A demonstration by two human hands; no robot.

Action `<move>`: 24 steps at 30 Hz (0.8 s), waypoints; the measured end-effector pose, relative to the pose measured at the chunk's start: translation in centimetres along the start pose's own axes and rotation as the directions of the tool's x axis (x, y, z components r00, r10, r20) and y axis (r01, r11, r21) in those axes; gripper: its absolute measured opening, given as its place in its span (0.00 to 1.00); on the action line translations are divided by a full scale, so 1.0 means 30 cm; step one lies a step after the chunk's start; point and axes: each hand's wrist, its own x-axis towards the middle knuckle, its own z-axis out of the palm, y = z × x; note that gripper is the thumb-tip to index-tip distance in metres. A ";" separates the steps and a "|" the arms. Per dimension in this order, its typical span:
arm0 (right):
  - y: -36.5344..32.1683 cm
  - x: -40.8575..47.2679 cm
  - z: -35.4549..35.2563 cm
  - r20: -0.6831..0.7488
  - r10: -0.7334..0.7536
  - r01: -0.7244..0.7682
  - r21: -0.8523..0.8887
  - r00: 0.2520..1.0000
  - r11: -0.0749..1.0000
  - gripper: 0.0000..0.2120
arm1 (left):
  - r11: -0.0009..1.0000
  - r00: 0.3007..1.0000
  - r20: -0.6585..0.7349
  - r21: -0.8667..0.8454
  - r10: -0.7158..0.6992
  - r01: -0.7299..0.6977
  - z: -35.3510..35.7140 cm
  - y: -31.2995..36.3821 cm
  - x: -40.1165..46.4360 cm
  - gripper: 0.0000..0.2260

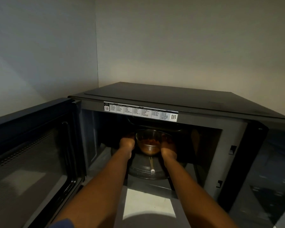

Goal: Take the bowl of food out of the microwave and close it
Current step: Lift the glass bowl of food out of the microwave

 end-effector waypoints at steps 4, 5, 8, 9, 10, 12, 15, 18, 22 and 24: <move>-0.008 0.028 0.043 -0.052 0.060 -0.052 0.149 0.997 0.987 0.21 | 0.999 0.999 0.020 0.033 0.027 -0.028 0.039 -0.020 0.030 0.17; -0.011 0.035 0.056 -0.052 0.085 -0.074 0.185 0.995 0.980 0.20 | 0.999 0.999 0.028 0.032 0.033 -0.034 0.048 -0.022 0.038 0.17; -0.012 0.057 0.087 -0.065 0.119 -0.097 0.271 0.991 0.958 0.17 | 0.999 0.998 0.051 0.032 0.036 -0.038 0.066 -0.023 0.054 0.17; -0.011 0.062 0.092 -0.078 0.118 -0.091 0.286 0.990 0.954 0.17 | 0.999 0.998 0.052 0.032 0.038 -0.040 0.068 -0.022 0.056 0.17; -0.009 0.067 0.095 -0.095 0.116 -0.083 0.296 0.989 0.952 0.16 | 0.999 0.998 0.051 0.034 0.038 -0.039 0.069 -0.023 0.057 0.17; -0.008 0.067 0.098 -0.122 0.106 -0.065 0.303 0.987 0.951 0.15 | 0.998 0.998 0.057 0.043 0.032 -0.035 0.063 -0.024 0.060 0.17; -0.014 0.054 0.097 -0.149 0.069 -0.017 0.325 0.986 0.946 0.13 | 0.999 0.997 0.076 0.031 0.031 -0.033 0.051 -0.017 0.054 0.16; -0.027 0.018 0.088 -0.164 0.051 0.007 0.331 0.985 0.944 0.12 | 0.999 0.997 0.072 0.033 0.019 -0.021 0.038 -0.003 0.032 0.16; -0.051 -0.031 0.080 -0.191 0.019 0.045 0.323 0.982 0.945 0.12 | 0.997 0.998 0.051 0.068 0.027 -0.031 0.020 0.015 -0.001 0.16; -0.064 -0.068 0.072 -0.201 0.028 0.039 0.319 0.979 0.947 0.12 | 0.995 0.999 0.036 0.089 0.031 -0.034 0.008 0.025 -0.021 0.17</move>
